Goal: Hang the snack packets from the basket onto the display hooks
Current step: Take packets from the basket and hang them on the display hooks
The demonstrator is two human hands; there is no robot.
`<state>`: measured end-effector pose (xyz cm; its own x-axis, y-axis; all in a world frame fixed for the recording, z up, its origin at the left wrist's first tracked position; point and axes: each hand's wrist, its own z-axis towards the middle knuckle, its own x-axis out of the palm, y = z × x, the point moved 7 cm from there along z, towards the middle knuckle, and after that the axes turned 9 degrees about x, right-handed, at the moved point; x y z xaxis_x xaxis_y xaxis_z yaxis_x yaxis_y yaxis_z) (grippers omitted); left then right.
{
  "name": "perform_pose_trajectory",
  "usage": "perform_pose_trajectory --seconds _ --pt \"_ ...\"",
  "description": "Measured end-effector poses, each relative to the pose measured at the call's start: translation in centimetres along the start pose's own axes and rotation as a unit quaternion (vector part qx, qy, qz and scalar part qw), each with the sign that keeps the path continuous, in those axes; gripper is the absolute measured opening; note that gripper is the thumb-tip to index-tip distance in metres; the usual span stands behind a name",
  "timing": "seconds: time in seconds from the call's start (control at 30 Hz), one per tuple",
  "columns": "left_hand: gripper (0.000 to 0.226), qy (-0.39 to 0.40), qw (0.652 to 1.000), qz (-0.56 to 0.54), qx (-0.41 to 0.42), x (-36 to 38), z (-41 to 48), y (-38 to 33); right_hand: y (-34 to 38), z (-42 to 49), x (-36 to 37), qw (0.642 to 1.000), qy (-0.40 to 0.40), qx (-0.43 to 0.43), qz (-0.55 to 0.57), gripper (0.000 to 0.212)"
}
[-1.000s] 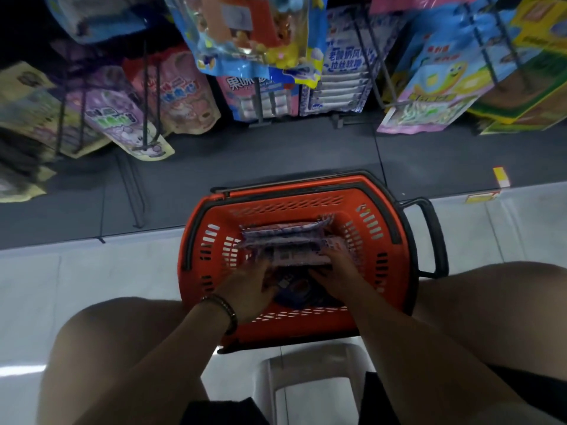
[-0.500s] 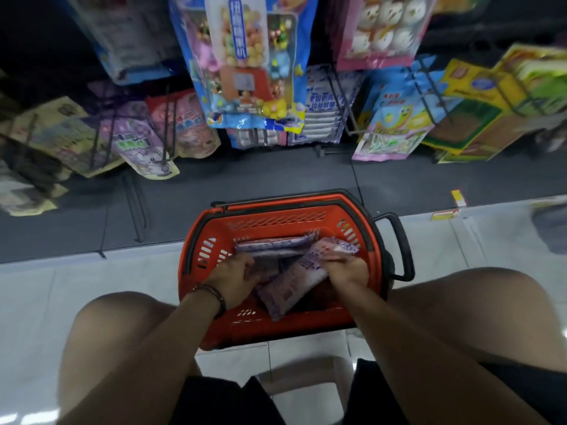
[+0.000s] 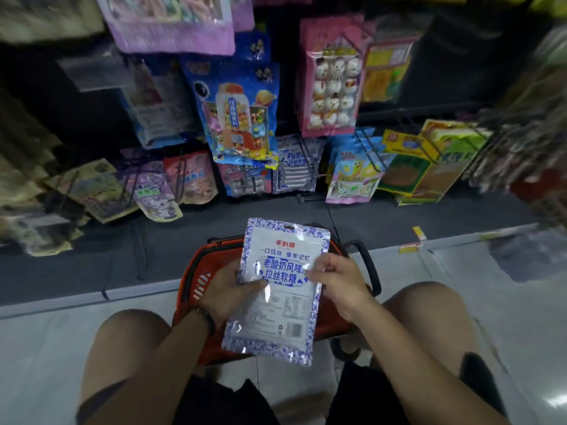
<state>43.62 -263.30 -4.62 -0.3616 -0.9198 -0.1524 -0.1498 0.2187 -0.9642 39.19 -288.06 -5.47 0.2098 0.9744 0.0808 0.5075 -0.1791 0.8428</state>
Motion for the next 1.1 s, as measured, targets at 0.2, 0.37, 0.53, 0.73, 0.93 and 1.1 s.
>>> perform_pose_trajectory --seconds 0.2,0.37,0.53,0.73,0.93,1.1 --pt "0.033 -0.075 0.995 -0.053 0.029 0.6 -0.7 -4.0 -1.0 -2.2 0.6 0.998 0.044 0.018 0.037 0.056" --pt "0.078 -0.175 0.971 0.152 0.053 0.7 -1.1 -6.0 -0.2 -2.9 1.2 0.997 0.054 -0.035 0.041 0.031" --pt "0.073 -0.120 0.964 0.204 0.118 5.2 -2.8 -7.5 1.3 -3.3 1.8 0.989 0.025 -0.143 -0.037 0.040" --pt "0.035 -0.131 0.988 -0.056 0.065 5.7 -1.0 -6.2 1.8 -4.3 3.0 0.982 0.077 -0.162 -0.050 0.041" --pt "0.014 -0.076 0.991 -0.112 0.021 4.2 0.2 -6.4 3.5 -1.6 -1.2 0.978 -0.087 -0.176 -0.069 0.043" --pt "0.032 -0.017 0.998 -0.038 0.049 3.4 1.8 -7.7 6.2 0.9 -2.5 0.989 -0.026 -0.143 -0.030 0.051"
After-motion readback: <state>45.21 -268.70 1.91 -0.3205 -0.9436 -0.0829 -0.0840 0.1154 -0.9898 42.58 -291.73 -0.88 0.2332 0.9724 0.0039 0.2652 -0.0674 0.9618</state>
